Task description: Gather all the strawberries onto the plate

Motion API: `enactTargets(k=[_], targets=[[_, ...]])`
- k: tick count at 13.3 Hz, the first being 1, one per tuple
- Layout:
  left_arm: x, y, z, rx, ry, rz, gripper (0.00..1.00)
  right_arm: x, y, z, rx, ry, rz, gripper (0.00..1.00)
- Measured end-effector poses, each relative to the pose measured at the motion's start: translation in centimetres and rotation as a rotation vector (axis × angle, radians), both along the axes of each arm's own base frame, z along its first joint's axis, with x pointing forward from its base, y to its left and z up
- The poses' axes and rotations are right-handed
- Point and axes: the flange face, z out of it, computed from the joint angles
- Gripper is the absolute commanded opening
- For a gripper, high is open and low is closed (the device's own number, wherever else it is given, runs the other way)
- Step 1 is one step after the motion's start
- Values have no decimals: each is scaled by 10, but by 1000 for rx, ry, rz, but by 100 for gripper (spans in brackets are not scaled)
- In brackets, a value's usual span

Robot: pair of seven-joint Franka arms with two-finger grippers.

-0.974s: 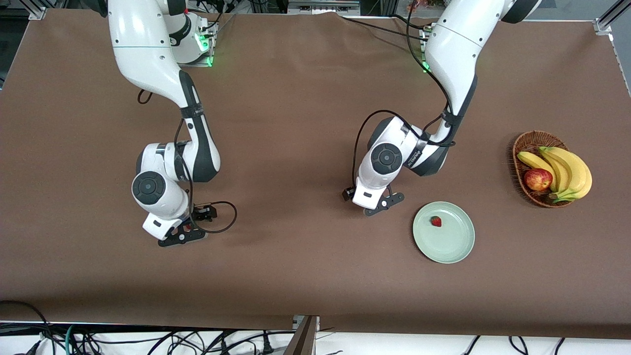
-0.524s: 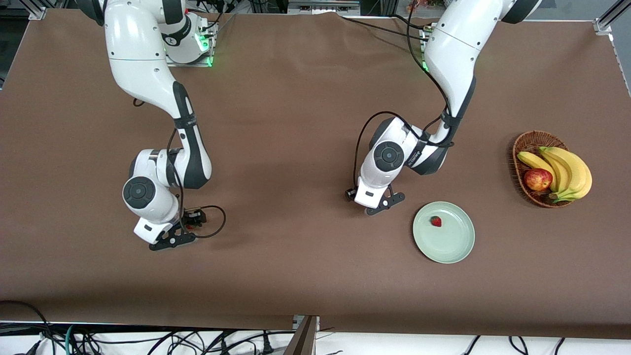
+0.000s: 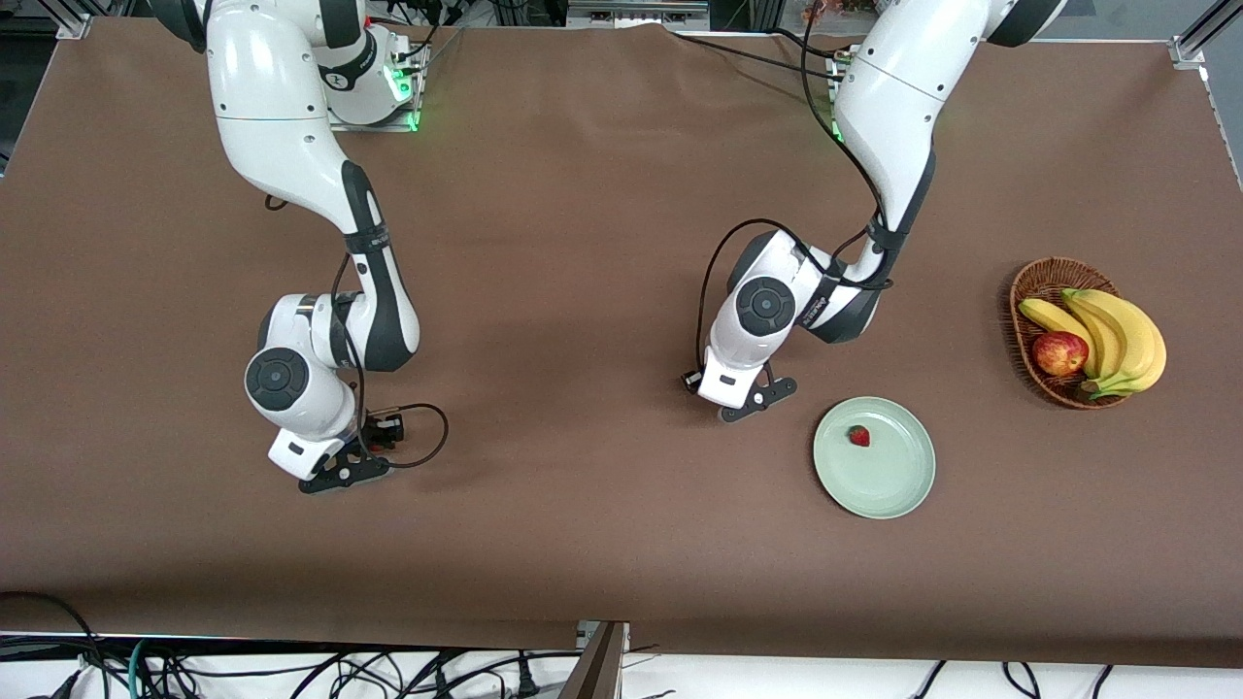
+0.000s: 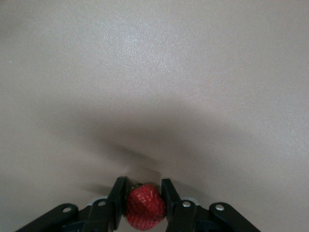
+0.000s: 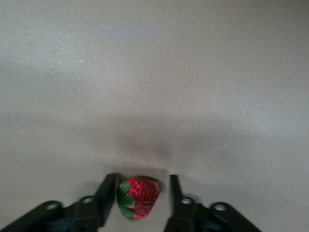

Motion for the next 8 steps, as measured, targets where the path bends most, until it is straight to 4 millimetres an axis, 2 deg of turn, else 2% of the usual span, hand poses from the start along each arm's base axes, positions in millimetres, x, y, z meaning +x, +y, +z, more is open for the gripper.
enactTargets(k=[1, 2, 4, 6, 8], targets=[[1, 0, 1, 0, -1, 0, 9, 0, 0, -1, 0, 1, 0, 23], [3, 2, 4, -2, -6, 3, 9, 0, 0, 0, 0, -1, 0, 22], [14, 13, 23, -4, -25, 3, 9, 0, 3, 1, 5, -3, 0, 22], [30, 38, 51, -1, -36, -49, 9, -4, 28, 3, 38, -4, -20, 22], [49, 83, 71, 5, -39, -153, 9, -14, 70, 7, 58, 9, -72, 22]])
